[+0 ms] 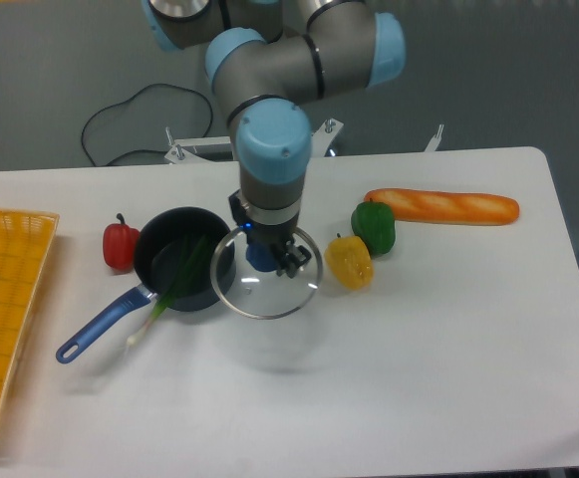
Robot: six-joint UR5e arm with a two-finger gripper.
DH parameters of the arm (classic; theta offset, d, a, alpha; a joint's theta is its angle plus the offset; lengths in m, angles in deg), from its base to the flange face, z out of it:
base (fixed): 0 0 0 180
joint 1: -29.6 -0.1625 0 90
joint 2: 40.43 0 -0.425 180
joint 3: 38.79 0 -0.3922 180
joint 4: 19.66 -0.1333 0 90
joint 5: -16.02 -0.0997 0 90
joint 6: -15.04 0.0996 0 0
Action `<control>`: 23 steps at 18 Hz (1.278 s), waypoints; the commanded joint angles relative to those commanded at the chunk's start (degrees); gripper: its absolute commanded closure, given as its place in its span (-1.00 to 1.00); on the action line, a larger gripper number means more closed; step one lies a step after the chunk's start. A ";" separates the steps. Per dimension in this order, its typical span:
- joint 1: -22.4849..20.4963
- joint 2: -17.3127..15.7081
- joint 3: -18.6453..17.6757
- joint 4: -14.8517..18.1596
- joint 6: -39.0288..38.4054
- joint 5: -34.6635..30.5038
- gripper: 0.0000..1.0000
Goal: Close the pot lid
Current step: 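Carry the held glass lid toward the dark blue saucepan, then lower the glass lid onto the saucepan rim and settle it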
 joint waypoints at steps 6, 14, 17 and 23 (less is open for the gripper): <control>3.86 -0.79 -0.97 0.00 -5.10 4.75 0.05; 6.33 -3.42 -5.01 -0.18 -5.63 4.67 0.12; 6.94 -4.30 -6.76 -0.26 -5.45 4.58 0.12; 6.95 -4.83 -8.44 -0.26 -5.54 4.58 0.12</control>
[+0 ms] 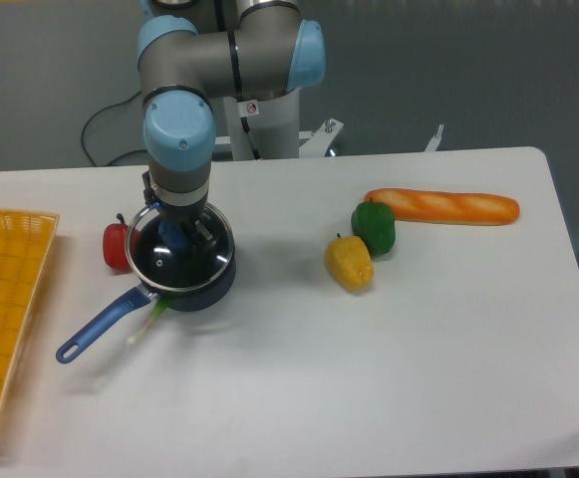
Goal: Close the pot lid
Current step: 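Lower the glass lid onto the saucepan rim and settle it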
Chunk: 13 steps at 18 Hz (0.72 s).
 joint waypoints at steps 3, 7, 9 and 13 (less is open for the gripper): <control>0.09 0.09 0.00 0.00 -0.09 0.00 0.11; 0.35 0.26 0.00 0.00 -0.17 -0.18 0.11; 0.35 0.35 0.00 0.00 -0.09 -0.18 0.11; 0.97 0.97 0.00 0.00 -0.09 -0.35 0.11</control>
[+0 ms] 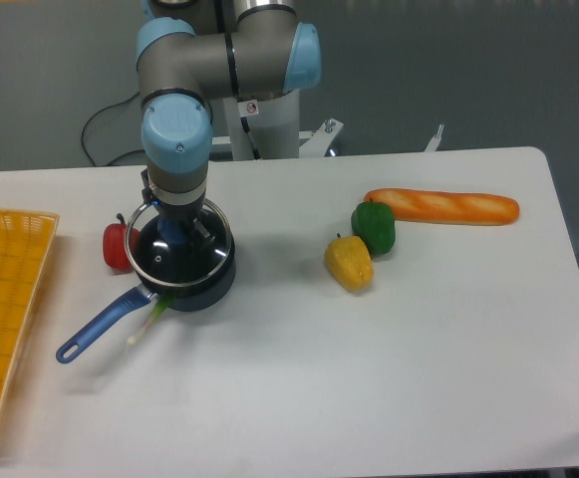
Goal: Close the pot lid
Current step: 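Lower the glass lid onto the saucepan rim and settle it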
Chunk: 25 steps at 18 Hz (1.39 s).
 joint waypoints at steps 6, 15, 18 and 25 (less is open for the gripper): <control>0.26 0.09 1.14 -0.17 0.70 -2.99 0.13; 0.79 -0.17 -3.42 -7.99 -2.99 -1.50 0.13; 0.70 -0.26 -3.43 -8.17 -2.90 -0.62 0.13; 0.70 -0.26 -3.51 -8.09 -2.73 -0.62 0.13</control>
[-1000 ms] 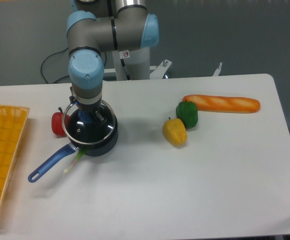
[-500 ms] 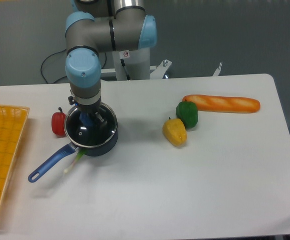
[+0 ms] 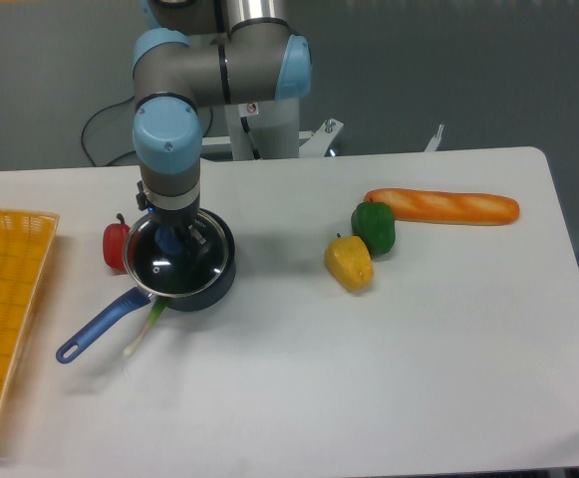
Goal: Close the pot lid
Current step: 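Lower the glass lid onto the saucepan rim and settle it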
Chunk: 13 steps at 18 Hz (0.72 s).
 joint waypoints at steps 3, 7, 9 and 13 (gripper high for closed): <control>0.00 -0.09 -0.09 0.00 0.18 -0.09 0.13; -0.09 -0.18 -0.18 0.00 0.53 -0.26 0.13; -0.09 -0.18 -0.09 0.00 0.70 -0.26 0.13; -0.18 -0.18 0.00 0.00 1.76 -0.53 0.13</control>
